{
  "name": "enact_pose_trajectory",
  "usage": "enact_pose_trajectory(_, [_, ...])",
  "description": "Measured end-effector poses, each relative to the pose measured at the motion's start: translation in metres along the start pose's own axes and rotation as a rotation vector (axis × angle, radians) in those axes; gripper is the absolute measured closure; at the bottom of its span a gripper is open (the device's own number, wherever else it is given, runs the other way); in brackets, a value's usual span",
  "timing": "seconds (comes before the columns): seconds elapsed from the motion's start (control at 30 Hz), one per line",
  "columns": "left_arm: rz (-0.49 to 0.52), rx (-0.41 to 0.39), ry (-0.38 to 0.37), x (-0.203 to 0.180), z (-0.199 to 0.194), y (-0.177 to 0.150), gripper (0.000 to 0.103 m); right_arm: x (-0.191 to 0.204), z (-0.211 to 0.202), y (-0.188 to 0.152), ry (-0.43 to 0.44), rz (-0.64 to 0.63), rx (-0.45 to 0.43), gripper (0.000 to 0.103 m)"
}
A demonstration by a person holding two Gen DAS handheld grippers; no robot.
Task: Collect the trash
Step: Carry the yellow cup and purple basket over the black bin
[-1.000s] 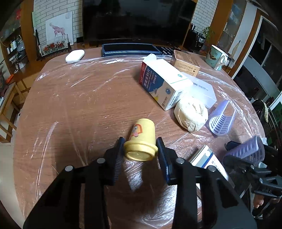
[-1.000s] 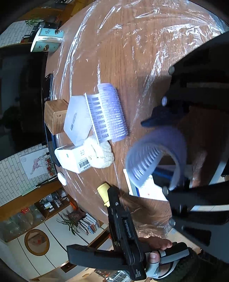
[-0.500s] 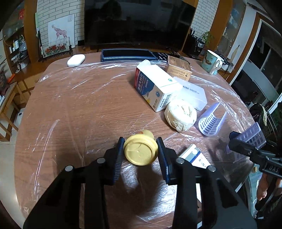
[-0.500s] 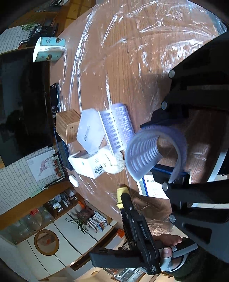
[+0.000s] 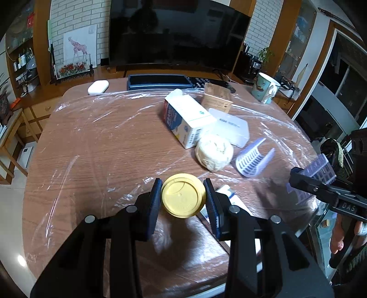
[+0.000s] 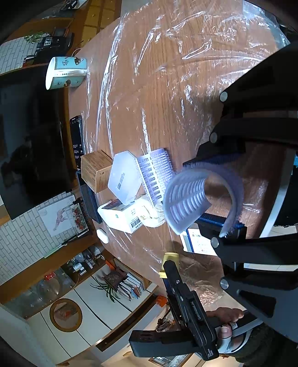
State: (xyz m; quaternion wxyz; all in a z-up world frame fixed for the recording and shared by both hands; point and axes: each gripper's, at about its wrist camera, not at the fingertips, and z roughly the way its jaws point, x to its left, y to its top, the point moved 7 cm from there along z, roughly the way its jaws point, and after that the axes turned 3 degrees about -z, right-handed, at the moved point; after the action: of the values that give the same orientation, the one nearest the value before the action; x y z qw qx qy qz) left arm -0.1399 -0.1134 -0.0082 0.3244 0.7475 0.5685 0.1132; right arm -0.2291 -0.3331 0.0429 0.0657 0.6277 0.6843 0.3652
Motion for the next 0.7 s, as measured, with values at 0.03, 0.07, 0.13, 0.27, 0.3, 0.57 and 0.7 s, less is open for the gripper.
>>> enact_pose_trajectory(0.03, [0.002, -0.002, -0.001, -0.003, -0.002, -0.001, 0.065, 0.0, -0.001, -0.001, -0.006, -0.003, 0.004, 0.065])
enact_pose_trajectory(0.07, [0.006, -0.004, -0.002, -0.006, -0.005, -0.003, 0.065, 0.0, -0.002, -0.001, -0.012, -0.005, 0.007, 0.065])
enact_pose_trajectory(0.13, [0.01, -0.006, -0.006, -0.01, -0.01, -0.006, 0.065, 0.0, -0.005, -0.003, -0.034, -0.01, 0.012, 0.065])
enact_pose_trajectory(0.27, [0.021, -0.012, -0.012, -0.021, -0.02, -0.013, 0.065, 0.003, -0.015, -0.006, -0.075, -0.038, 0.012, 0.065])
enact_pose_trajectory(0.3, [0.024, -0.014, -0.014, -0.025, -0.022, -0.015, 0.065, 0.004, -0.018, -0.008, -0.078, -0.044, 0.011, 0.065])
enact_pose_trajectory(0.57, [0.052, -0.014, -0.038, -0.049, -0.041, -0.037, 0.065, 0.011, -0.039, -0.023, -0.072, -0.068, 0.007, 0.065])
enact_pose_trajectory(0.7, [0.063, -0.007, -0.047, -0.06, -0.048, -0.049, 0.065, 0.013, -0.05, -0.033, -0.066, -0.069, 0.014, 0.065])
